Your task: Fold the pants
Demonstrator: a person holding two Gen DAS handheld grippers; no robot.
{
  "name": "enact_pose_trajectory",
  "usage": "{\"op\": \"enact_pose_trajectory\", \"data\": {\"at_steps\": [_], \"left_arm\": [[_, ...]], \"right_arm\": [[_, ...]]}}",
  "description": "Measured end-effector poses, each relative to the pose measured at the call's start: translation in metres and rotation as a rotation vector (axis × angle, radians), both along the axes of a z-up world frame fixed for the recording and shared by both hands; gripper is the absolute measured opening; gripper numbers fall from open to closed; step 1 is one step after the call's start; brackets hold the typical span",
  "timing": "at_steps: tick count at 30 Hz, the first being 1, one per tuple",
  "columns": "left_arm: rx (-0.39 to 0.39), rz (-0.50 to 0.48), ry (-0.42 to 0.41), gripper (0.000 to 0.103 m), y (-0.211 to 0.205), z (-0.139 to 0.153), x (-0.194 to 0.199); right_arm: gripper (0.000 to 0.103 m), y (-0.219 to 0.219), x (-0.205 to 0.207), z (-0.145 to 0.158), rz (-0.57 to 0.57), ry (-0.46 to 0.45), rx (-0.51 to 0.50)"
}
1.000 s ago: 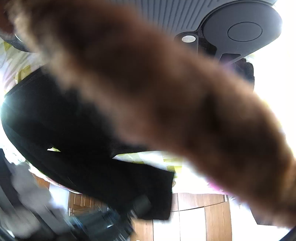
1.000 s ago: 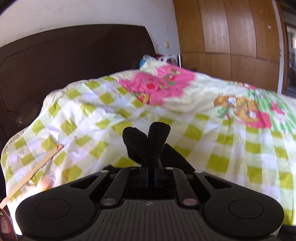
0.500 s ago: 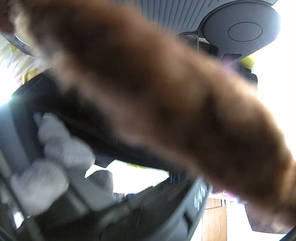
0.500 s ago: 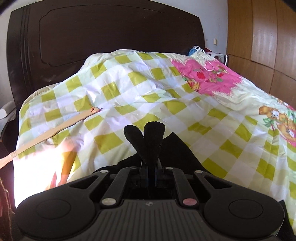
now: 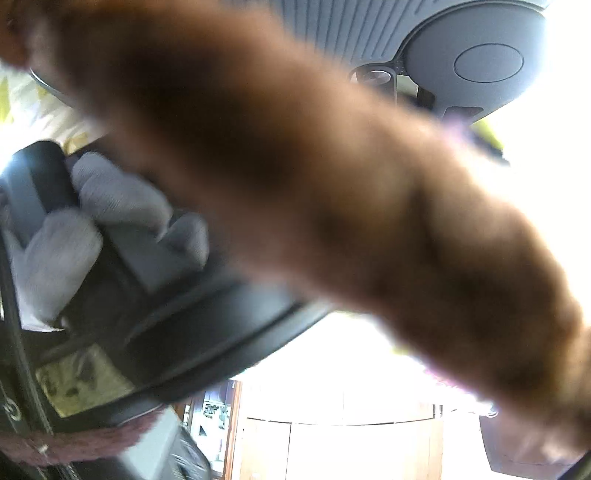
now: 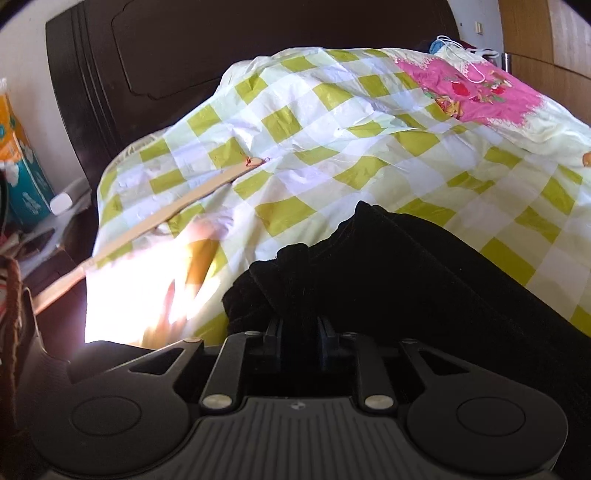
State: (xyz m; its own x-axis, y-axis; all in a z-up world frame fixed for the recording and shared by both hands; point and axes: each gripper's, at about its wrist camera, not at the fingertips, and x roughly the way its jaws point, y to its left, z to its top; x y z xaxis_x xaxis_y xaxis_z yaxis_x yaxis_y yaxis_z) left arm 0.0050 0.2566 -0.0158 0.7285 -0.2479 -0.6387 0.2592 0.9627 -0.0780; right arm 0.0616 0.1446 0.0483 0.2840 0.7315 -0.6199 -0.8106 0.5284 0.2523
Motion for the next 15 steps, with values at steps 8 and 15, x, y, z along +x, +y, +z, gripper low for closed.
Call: {"op": "enact_pose_trajectory", "data": {"at_steps": [8,15], "left_arm": [[0.055,0.018,-0.081,0.043,0.005,0.049,-0.017],[0.118,-0.083,-0.139,0.046,-0.041,0.048,0.046]], "right_arm": [[0.036,-0.151,0.001,0.03,-0.334,0.005,-0.035],[0.039,-0.288,0.008,-0.009,-0.697,0.235,-0.005]]}}
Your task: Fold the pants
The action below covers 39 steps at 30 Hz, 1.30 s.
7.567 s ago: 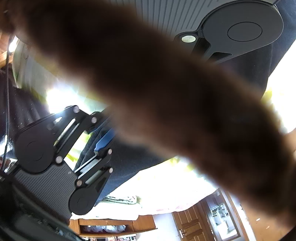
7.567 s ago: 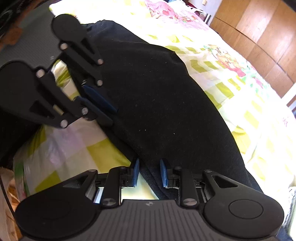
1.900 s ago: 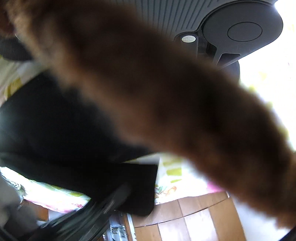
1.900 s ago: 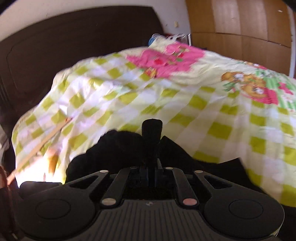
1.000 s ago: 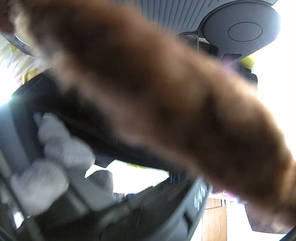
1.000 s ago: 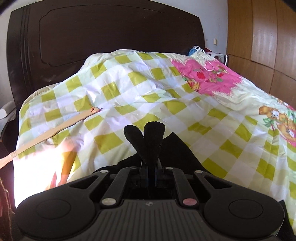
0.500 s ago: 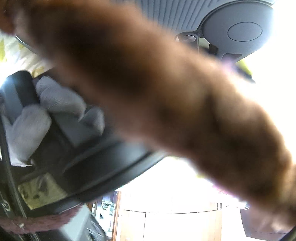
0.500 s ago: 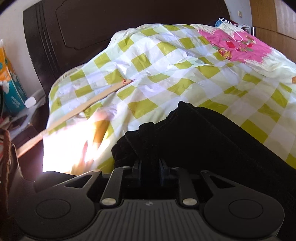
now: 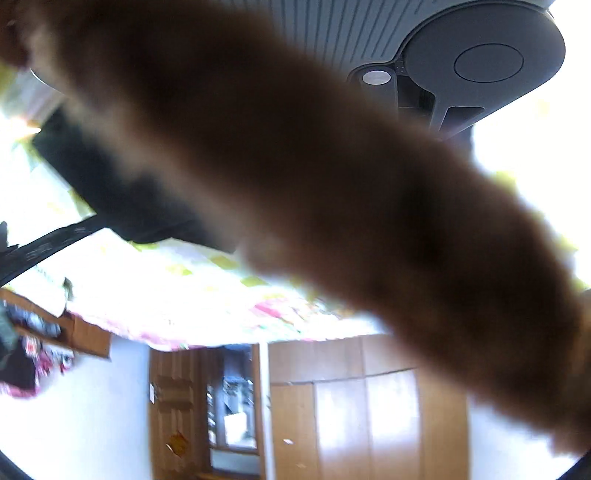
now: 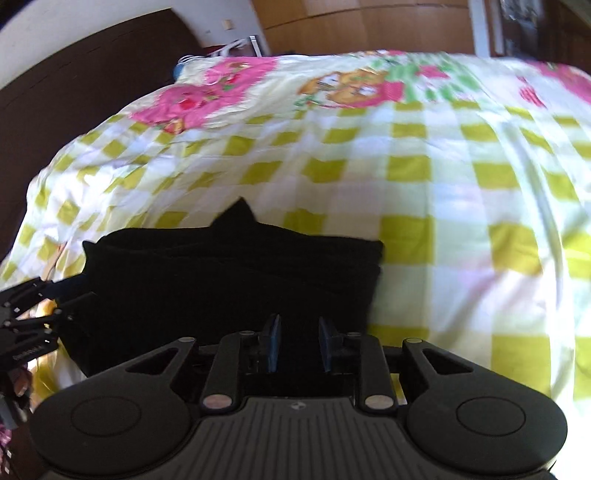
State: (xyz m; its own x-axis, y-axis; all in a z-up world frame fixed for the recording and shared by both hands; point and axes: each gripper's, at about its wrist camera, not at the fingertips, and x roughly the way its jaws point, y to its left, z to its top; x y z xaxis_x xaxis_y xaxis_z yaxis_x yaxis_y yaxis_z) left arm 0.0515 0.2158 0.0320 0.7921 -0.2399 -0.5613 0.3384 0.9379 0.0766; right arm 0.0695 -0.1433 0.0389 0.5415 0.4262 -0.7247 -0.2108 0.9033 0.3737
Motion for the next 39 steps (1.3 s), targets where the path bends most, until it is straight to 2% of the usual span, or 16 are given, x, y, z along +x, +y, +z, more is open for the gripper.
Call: {"op": "enact_pose_trajectory", "data": {"at_steps": [3,5,8,9,12,14,16,21,24,25,29,33,35,39], "left_arm": [[0.081,-0.001,0.128,0.046,-0.018,-0.031,0.026],[0.112,-0.008,0.124,0.046,-0.02,-0.037,0.026],[0.125,0.012,0.134,0.046,-0.024,-0.025,0.022],[0.132,0.017,0.124,0.046,-0.026,-0.021,0.024],[0.167,-0.003,0.132,0.047,-0.034,-0.023,0.024],[0.198,-0.005,0.148,0.047,-0.042,-0.032,0.021],[0.197,-0.006,0.148,0.047,-0.043,-0.033,0.018],[0.181,-0.001,0.153,0.047,-0.044,-0.033,0.021],[0.181,-0.003,0.15,0.047,-0.045,-0.031,0.02],[0.182,-0.003,0.15,0.047,-0.045,-0.031,0.02],[0.173,-0.005,0.152,0.047,-0.043,-0.03,0.019],[0.168,-0.009,0.157,0.047,-0.045,-0.033,0.02],[0.178,0.0,0.157,0.047,-0.049,-0.034,0.022],[0.219,-0.017,0.162,0.045,-0.067,-0.028,0.022]], "right_arm": [[0.041,-0.016,0.003,-0.017,-0.001,0.033,0.083],[0.046,-0.023,0.006,-0.024,0.015,0.043,0.144],[0.057,-0.033,0.014,-0.034,0.021,0.082,0.275],[0.057,-0.035,0.018,-0.037,0.032,0.088,0.294],[0.056,-0.041,0.023,-0.046,0.052,0.109,0.327],[0.054,-0.056,0.013,-0.042,0.031,0.099,0.332],[0.056,-0.065,0.005,-0.041,0.021,0.103,0.311],[0.056,-0.054,0.017,-0.063,0.065,0.168,0.399],[0.058,-0.041,0.027,-0.063,0.09,0.181,0.413],[0.058,-0.042,0.026,-0.059,0.101,0.176,0.419],[0.042,-0.051,0.018,-0.059,0.108,0.203,0.539],[0.041,-0.017,0.03,-0.073,0.122,0.232,0.483],[0.032,-0.011,0.031,-0.066,0.115,0.222,0.438],[0.026,-0.053,0.019,-0.047,0.035,0.173,0.498]]}}
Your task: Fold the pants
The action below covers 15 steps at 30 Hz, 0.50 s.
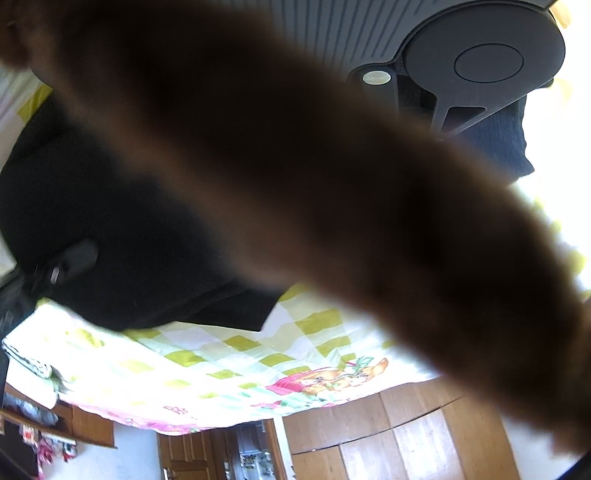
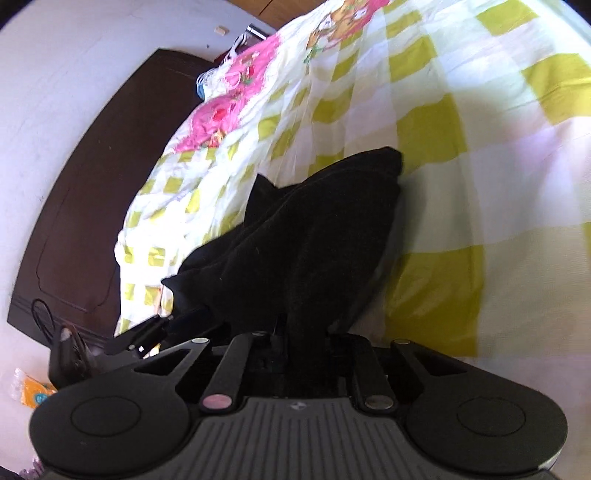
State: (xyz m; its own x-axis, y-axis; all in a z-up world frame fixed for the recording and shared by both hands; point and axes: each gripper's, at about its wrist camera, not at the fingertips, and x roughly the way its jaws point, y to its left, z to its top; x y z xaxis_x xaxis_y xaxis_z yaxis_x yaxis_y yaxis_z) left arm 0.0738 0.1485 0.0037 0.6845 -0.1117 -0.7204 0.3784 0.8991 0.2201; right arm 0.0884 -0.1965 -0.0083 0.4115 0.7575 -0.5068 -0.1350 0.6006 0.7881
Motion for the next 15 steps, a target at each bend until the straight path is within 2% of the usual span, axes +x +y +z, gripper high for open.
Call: {"op": "enact_pose_trajectory", "data": {"at_steps": [4,8,12,14,15], "left_arm": [[0.027,-0.139,-0.007,0.045,-0.053,0.003,-0.007],[0.044,-0.244,-0.106,0.049,-0.121,0.01,-0.008],[0.134,-0.205,-0.25,0.048,-0.174,0.0,0.008],[0.189,-0.221,-0.181,0.047,-0.195,-0.019,0.02],[0.208,-0.237,-0.182,0.045,-0.203,-0.027,0.021]], "right_arm": [[0.024,-0.055,-0.024,0.014,-0.114,0.008,-0.07],[0.025,-0.101,-0.05,0.02,-0.202,0.028,-0.089],[0.025,-0.128,-0.063,0.028,-0.29,0.008,-0.049],[0.025,-0.131,-0.066,0.03,-0.309,0.002,-0.033],[0.025,-0.13,-0.066,0.031,-0.308,-0.002,-0.045]]}}
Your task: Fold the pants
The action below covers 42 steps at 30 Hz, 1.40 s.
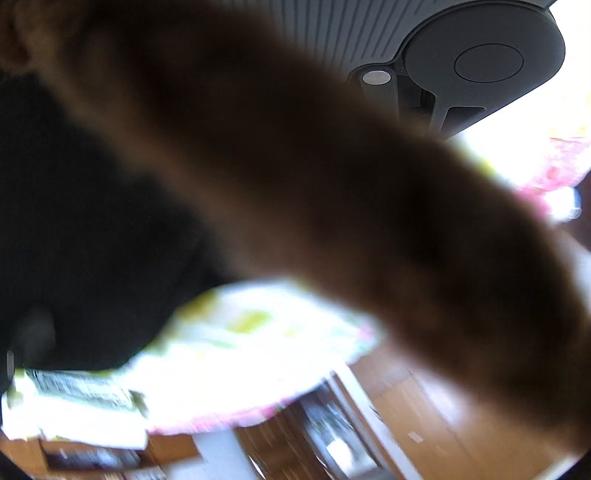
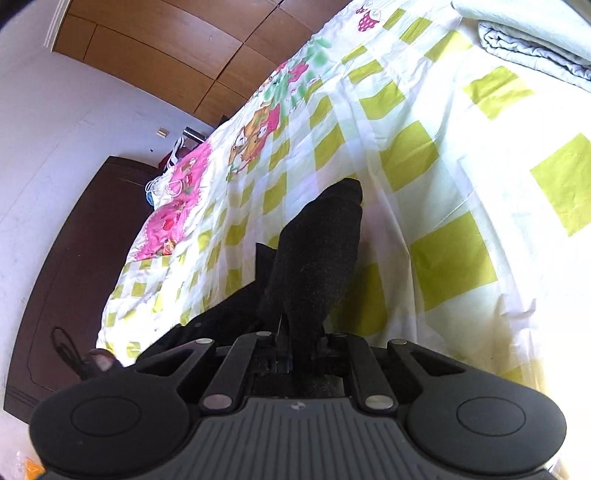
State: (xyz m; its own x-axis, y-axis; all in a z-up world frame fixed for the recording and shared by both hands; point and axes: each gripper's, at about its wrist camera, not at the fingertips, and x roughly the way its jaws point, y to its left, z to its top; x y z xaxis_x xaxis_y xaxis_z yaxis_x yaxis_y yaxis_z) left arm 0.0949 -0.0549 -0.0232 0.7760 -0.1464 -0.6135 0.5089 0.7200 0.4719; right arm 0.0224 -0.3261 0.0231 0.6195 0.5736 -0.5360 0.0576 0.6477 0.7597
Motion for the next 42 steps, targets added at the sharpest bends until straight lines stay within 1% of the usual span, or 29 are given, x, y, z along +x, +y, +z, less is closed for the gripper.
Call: {"op": "enact_pose_trajectory", "data": {"at_steps": [2,3,4,5,8,9,10,11,12,13,14,15,16,17,19,22,24,27,29,31,32,33,35,37,40,42], "left_arm": [[0.069,-0.03,-0.073,0.044,-0.012,-0.007,-0.006],[0.067,-0.024,-0.079,0.043,-0.013,-0.003,-0.008],[0.037,-0.01,-0.073,0.045,-0.008,0.004,-0.011],[0.015,0.006,-0.067,0.049,-0.001,0.013,-0.017],[-0.012,0.029,-0.08,0.048,0.02,0.029,-0.047],[-0.015,0.025,-0.041,0.047,0.024,0.026,-0.057],[0.003,0.009,0.014,0.047,0.024,0.018,-0.064],[0.037,-0.016,0.053,0.042,0.023,0.007,-0.07],[0.084,-0.039,0.012,0.042,0.019,-0.003,-0.081],[0.122,-0.06,-0.022,0.042,0.015,-0.003,-0.088],[0.113,-0.077,-0.031,0.048,0.014,0.004,-0.092],[0.068,-0.086,-0.018,0.049,0.016,0.013,-0.094],[0.042,-0.081,0.002,0.049,0.019,0.019,-0.095],[0.048,-0.076,0.013,0.049,0.023,0.023,-0.095],[0.081,-0.059,-0.023,0.049,0.034,0.029,-0.101],[0.071,0.0,-0.039,0.049,0.065,0.041,-0.105],[0.085,0.058,-0.053,0.048,0.091,0.043,-0.099],[0.079,0.139,-0.016,0.047,0.128,0.035,-0.087],[0.078,0.17,-0.022,0.047,0.144,0.029,-0.086],[0.013,0.179,0.011,0.045,0.156,0.027,-0.084],[-0.007,0.175,0.022,0.043,0.158,0.023,-0.082],[-0.02,0.165,0.033,0.039,0.16,0.018,-0.081],[-0.055,0.165,0.045,0.038,0.161,0.012,-0.085],[-0.088,0.165,0.053,0.037,0.163,0.006,-0.089],[-0.139,0.164,0.06,0.036,0.167,0.007,-0.09],[-0.18,0.161,0.07,0.036,0.173,0.007,-0.091]], "right_arm": [[0.025,0.001,-0.001,0.003,-0.002,-0.007,-0.004],[0.025,0.002,-0.002,0.005,-0.004,-0.012,-0.002],[0.025,0.002,-0.004,0.007,-0.005,-0.017,-0.004],[0.025,0.004,-0.005,0.009,-0.007,-0.021,-0.008],[0.025,0.008,-0.004,0.017,-0.005,-0.031,-0.011],[0.025,0.011,-0.003,0.021,-0.003,-0.035,-0.022],[0.025,0.016,-0.002,0.026,0.004,-0.038,-0.029],[0.025,0.021,0.0,0.029,0.009,-0.041,-0.035],[0.025,0.027,0.001,0.035,0.009,-0.048,-0.06],[0.025,0.032,0.001,0.042,0.011,-0.053,-0.092],[0.025,0.038,0.002,0.05,0.015,-0.058,-0.115],[0.025,0.043,0.003,0.057,0.024,-0.062,-0.125],[0.025,0.05,0.005,0.064,0.035,-0.068,-0.14],[0.025,0.057,0.006,0.07,0.047,-0.075,-0.164],[0.025,0.078,0.01,0.085,0.081,-0.097,-0.233],[0.025,0.114,0.016,0.101,0.149,-0.126,-0.313],[0.025,0.138,0.021,0.11,0.188,-0.135,-0.346],[0.025,0.175,0.028,0.117,0.238,-0.15,-0.39],[0.025,0.2,0.032,0.116,0.263,-0.146,-0.413],[0.025,0.224,0.038,0.111,0.295,-0.128,-0.425],[0.025,0.239,0.042,0.106,0.319,-0.113,-0.432],[0.025,0.253,0.046,0.102,0.341,-0.106,-0.445],[0.025,0.277,0.051,0.092,0.366,-0.096,-0.464],[0.025,0.295,0.059,0.079,0.371,-0.07,-0.464],[0.025,0.317,0.07,0.06,0.379,-0.01,-0.479],[0.025,0.328,0.072,0.051,0.39,0.009,-0.499]]}}
